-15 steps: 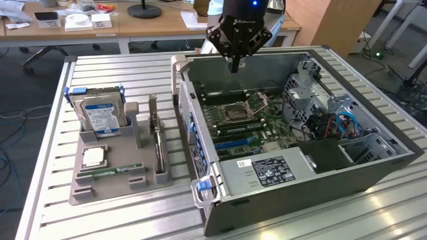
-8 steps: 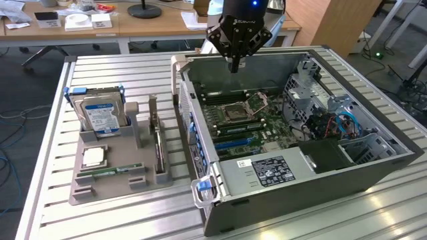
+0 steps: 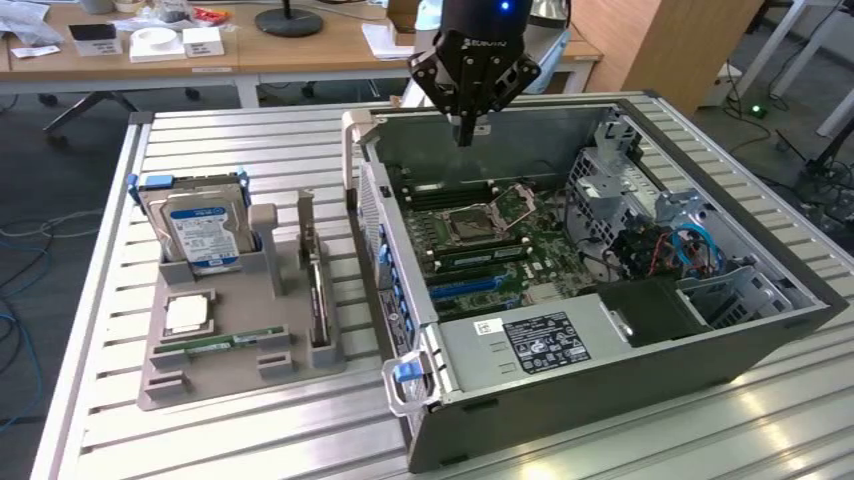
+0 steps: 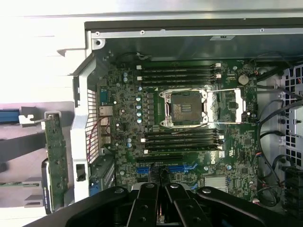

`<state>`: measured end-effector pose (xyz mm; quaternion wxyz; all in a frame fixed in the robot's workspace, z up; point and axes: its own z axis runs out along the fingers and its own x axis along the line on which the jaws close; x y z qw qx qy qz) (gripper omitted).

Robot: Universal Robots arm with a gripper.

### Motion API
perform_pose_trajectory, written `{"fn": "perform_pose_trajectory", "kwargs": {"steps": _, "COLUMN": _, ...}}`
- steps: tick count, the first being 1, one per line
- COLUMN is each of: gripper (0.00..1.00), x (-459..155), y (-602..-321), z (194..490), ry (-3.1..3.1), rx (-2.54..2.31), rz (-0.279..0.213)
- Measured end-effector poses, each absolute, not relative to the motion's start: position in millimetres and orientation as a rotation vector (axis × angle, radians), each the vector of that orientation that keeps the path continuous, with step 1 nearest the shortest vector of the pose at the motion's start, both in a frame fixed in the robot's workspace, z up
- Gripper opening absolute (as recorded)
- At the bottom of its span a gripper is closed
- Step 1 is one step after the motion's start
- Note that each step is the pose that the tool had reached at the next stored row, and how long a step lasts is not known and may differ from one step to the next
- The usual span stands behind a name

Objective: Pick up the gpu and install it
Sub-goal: 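Reach for the gpu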

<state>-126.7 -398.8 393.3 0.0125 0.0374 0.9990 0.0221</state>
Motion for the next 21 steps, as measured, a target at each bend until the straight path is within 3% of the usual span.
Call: {"fn": "perform_pose_trajectory", "kwargs": {"steps": 21, "gripper": 0.14, "x": -158, "y": -399, "z": 393, "ry": 3.114, "rx": 0.117, "rz": 0.069}}
